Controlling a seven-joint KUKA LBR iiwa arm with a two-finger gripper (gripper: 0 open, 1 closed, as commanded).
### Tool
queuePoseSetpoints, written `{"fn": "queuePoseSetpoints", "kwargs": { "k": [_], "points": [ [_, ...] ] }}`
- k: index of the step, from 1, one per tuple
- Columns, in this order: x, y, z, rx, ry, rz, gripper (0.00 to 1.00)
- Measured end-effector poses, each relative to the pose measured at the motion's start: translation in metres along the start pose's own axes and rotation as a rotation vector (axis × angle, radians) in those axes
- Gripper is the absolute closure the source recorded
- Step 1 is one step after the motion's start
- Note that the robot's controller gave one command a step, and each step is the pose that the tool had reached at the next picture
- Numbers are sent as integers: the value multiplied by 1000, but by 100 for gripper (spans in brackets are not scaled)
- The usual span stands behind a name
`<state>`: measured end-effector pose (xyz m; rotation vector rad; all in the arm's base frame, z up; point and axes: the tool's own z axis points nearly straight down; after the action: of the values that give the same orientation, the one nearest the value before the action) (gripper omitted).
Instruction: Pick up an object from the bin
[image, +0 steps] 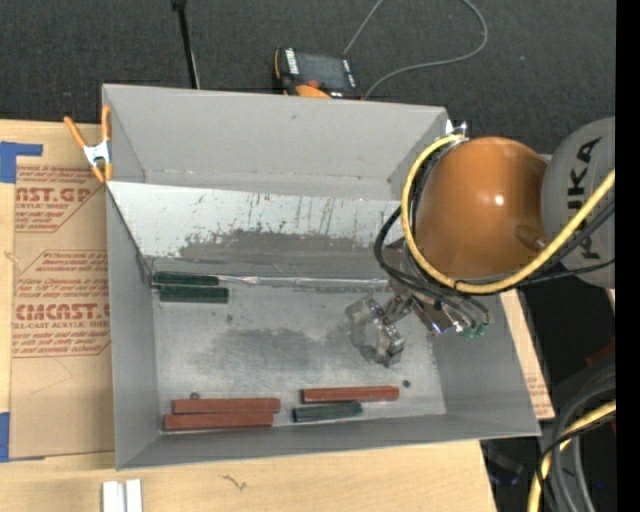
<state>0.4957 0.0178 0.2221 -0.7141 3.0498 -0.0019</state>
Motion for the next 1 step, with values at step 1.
{"fn": "queuePoseSetpoints", "kwargs": {
  "k": [1],
  "points": [
    [1, 0, 5, -4, 7, 1, 0]
  ]
}}
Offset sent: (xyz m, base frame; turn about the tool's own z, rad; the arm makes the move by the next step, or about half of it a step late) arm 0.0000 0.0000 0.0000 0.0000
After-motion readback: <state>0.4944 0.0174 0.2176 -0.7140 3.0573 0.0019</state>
